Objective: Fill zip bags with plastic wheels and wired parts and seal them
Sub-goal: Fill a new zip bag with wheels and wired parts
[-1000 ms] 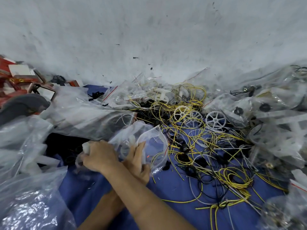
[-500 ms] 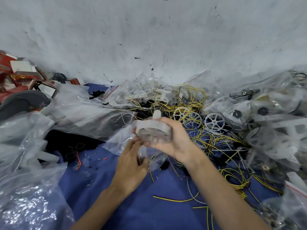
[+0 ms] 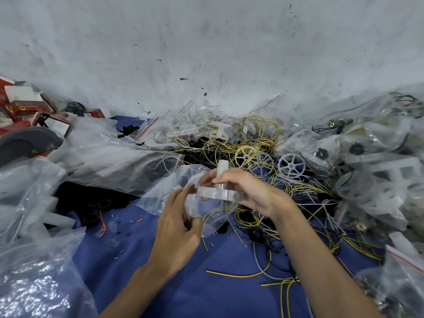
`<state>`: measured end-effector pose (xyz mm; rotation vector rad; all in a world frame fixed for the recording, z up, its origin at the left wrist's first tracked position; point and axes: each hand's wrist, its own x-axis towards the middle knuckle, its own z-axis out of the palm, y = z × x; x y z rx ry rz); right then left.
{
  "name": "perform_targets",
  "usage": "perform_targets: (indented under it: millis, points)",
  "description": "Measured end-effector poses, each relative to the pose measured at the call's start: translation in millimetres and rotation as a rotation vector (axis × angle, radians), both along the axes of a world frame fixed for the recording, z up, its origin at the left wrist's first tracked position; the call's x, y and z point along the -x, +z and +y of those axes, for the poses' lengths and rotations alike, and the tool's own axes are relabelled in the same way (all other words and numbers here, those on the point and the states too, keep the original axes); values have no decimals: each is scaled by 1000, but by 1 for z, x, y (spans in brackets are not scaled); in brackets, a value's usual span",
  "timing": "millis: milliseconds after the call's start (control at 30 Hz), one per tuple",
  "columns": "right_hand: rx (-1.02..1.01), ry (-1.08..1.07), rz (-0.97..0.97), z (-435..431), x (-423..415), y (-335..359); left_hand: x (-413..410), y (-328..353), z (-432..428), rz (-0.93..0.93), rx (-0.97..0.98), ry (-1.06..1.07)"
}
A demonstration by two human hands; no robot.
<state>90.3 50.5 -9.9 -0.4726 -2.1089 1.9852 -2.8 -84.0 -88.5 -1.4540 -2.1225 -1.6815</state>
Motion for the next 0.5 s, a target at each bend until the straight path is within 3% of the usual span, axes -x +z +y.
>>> perform_targets:
  millis: [200, 267, 333, 400, 500]
  points:
    - [-210, 38, -93, -1, 5, -4, -3, 3, -2, 21, 1, 6]
    - [-438, 133, -79, -5, 6, -5, -5, 3, -2, 57, 23, 16]
    - [-789, 150, -74, -8, 11, -6, -9, 4, -3, 130, 28, 26]
    - [-1108, 50, -149, -7, 16, -12, -13, 6, -4, 182, 12, 32]
    - [-1293, -244, -414, -15, 23, -22, -18, 10, -6, 247, 31, 10]
